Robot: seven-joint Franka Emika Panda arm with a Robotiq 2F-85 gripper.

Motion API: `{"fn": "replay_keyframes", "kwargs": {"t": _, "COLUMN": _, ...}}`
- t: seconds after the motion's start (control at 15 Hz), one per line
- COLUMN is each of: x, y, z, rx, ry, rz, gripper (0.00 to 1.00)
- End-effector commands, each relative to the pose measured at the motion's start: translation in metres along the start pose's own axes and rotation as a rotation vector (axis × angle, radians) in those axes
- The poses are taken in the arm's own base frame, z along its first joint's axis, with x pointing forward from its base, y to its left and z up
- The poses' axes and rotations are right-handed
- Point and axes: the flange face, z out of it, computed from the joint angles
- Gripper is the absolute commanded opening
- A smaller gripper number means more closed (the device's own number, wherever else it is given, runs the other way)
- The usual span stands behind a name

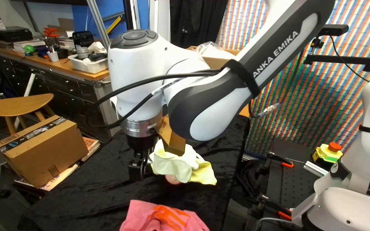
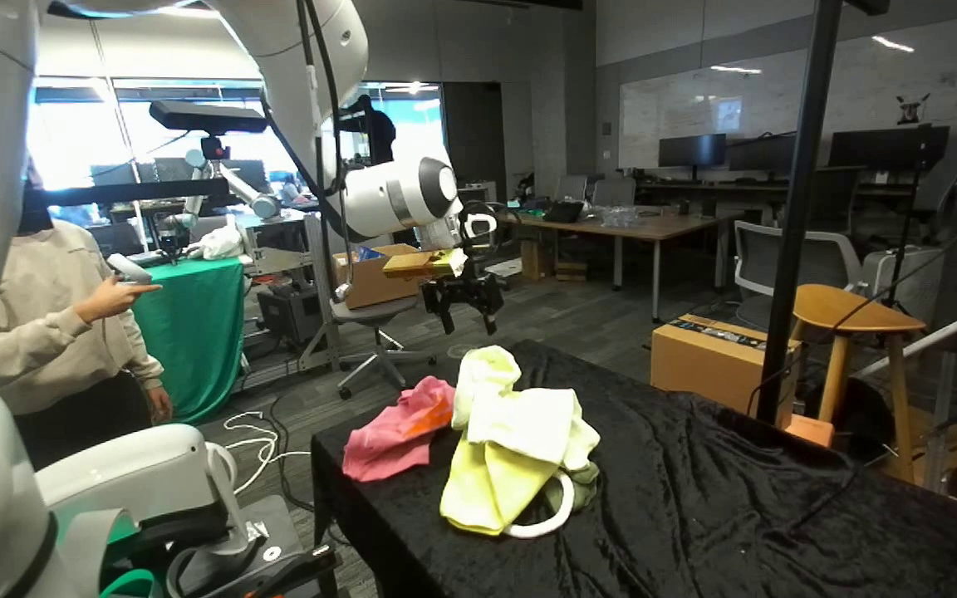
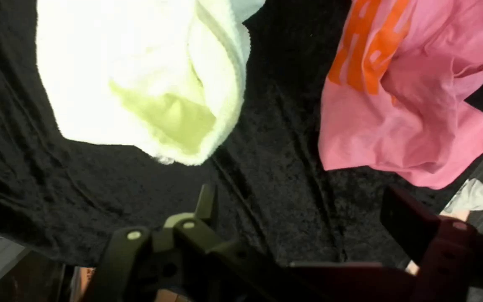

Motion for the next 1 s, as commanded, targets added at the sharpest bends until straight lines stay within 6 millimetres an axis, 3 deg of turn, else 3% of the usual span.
{"fn": "replay_keyframes", "kwargs": {"t": 0.0, "x": 0.025, "y": -0.009, "z": 0.024, "rx": 0.079, "ry": -0.043, "rz": -0.082, "gripper": 1.00}}
{"fn": "replay_keyframes", "kwargs": {"t": 0.47, "x": 0.031, "y": -0.042, "z": 0.052, "rx": 0.279, "ry": -0.218, "rz": -0.075, "gripper": 1.00}}
{"fn": "replay_keyframes", "kwargs": {"t": 0.93, "x": 0.036, "y": -0.046, "z": 0.084, "rx": 0.305, "ry": -0.307, "rz": -0.063, "gripper": 1.00}}
